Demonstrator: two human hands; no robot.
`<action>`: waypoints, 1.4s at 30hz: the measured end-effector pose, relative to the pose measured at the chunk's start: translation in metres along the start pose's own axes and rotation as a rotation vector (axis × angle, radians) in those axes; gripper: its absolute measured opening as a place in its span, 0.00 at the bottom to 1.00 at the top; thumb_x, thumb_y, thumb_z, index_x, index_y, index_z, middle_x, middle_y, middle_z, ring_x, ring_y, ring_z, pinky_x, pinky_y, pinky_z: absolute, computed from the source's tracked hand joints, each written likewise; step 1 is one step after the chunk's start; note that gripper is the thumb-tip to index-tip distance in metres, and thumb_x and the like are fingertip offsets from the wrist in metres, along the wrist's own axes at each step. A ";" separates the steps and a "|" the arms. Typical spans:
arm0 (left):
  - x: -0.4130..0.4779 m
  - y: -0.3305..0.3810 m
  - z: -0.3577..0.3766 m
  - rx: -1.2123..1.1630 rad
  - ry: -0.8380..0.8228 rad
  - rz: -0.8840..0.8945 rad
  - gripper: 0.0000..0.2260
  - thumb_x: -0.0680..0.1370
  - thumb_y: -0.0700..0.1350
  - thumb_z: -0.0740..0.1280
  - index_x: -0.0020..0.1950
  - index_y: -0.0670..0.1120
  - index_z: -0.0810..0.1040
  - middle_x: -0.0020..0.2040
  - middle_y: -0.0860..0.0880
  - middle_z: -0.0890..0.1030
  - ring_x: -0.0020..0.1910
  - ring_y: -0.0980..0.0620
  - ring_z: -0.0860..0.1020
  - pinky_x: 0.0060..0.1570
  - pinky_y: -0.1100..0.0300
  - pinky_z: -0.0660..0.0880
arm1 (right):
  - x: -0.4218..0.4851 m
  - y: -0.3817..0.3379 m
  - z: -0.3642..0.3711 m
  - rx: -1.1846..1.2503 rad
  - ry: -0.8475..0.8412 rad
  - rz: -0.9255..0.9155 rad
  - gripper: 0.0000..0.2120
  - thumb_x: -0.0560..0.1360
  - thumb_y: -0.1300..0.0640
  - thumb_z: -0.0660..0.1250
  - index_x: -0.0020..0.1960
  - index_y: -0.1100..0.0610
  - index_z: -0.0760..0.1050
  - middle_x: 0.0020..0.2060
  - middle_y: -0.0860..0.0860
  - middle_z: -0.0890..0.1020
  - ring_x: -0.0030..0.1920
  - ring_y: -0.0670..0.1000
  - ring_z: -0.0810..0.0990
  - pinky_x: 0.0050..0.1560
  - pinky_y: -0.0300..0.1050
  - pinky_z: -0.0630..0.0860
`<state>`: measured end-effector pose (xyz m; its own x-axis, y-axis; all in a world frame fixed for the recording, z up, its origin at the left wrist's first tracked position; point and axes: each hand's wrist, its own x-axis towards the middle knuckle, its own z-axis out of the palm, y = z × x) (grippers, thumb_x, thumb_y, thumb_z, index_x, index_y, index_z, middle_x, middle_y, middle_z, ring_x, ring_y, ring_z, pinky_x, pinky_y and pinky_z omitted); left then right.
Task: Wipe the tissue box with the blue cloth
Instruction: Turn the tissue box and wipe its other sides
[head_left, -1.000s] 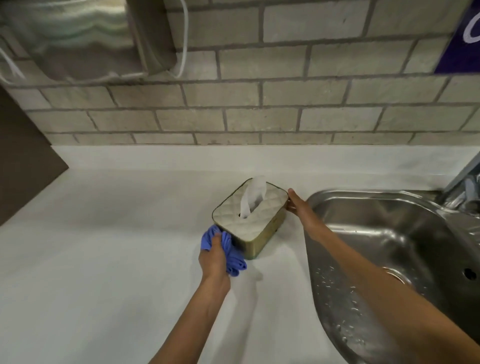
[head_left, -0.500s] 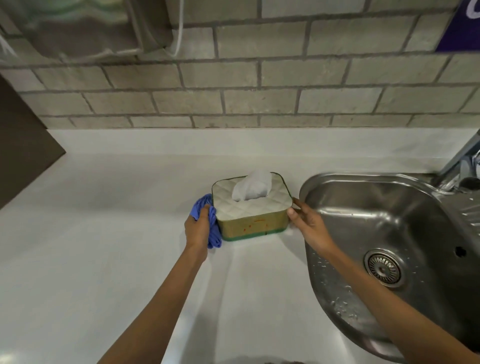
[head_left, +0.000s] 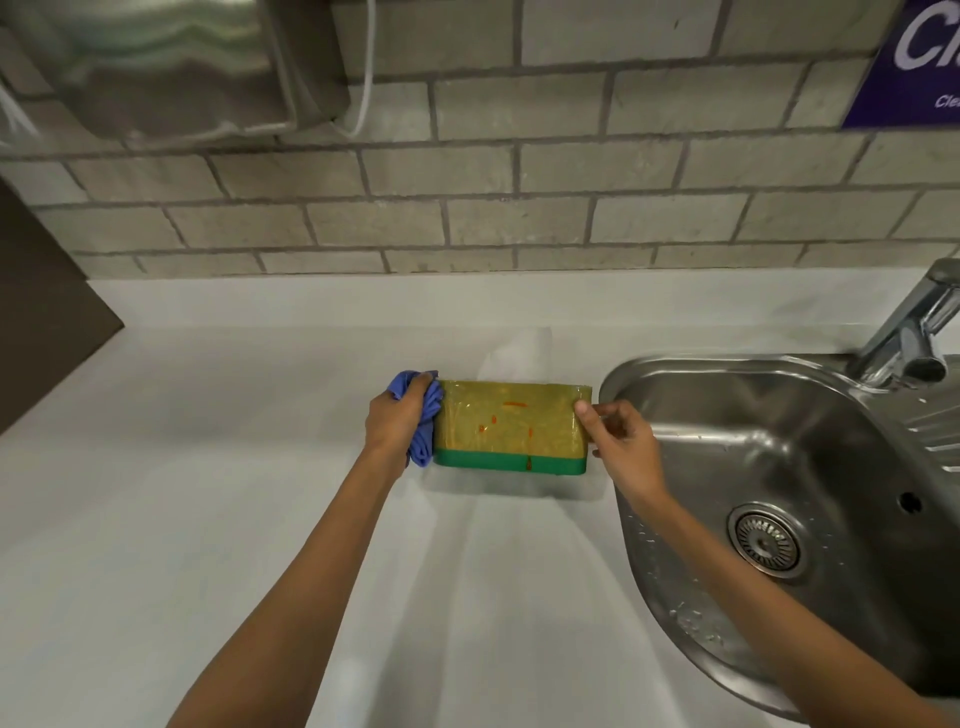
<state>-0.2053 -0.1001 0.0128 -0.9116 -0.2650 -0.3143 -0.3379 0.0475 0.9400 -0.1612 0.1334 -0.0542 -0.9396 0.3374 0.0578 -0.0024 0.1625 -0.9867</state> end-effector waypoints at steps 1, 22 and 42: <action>0.003 0.002 0.001 0.006 -0.008 0.003 0.09 0.75 0.51 0.66 0.35 0.52 0.77 0.36 0.50 0.79 0.45 0.47 0.78 0.49 0.54 0.75 | 0.003 -0.001 0.001 0.009 -0.008 0.011 0.25 0.59 0.30 0.66 0.43 0.50 0.74 0.40 0.51 0.80 0.45 0.53 0.81 0.48 0.51 0.78; -0.034 -0.007 0.032 0.069 0.135 0.735 0.16 0.76 0.47 0.66 0.64 0.46 0.75 0.52 0.59 0.80 0.50 0.68 0.78 0.51 0.75 0.73 | 0.037 -0.003 0.011 0.302 -0.242 0.290 0.40 0.55 0.37 0.72 0.63 0.44 0.62 0.46 0.45 0.82 0.41 0.44 0.85 0.40 0.40 0.78; -0.046 -0.043 0.061 0.883 0.073 1.117 0.24 0.67 0.43 0.73 0.63 0.42 0.78 0.63 0.39 0.78 0.63 0.34 0.74 0.59 0.37 0.72 | 0.039 -0.006 0.019 0.356 -0.136 0.352 0.24 0.70 0.47 0.70 0.61 0.45 0.63 0.44 0.47 0.81 0.39 0.44 0.83 0.31 0.37 0.78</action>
<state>-0.1632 -0.0317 -0.0218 -0.7872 0.2639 0.5574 0.4811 0.8282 0.2874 -0.2045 0.1277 -0.0486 -0.9404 0.1878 -0.2835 0.2274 -0.2724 -0.9349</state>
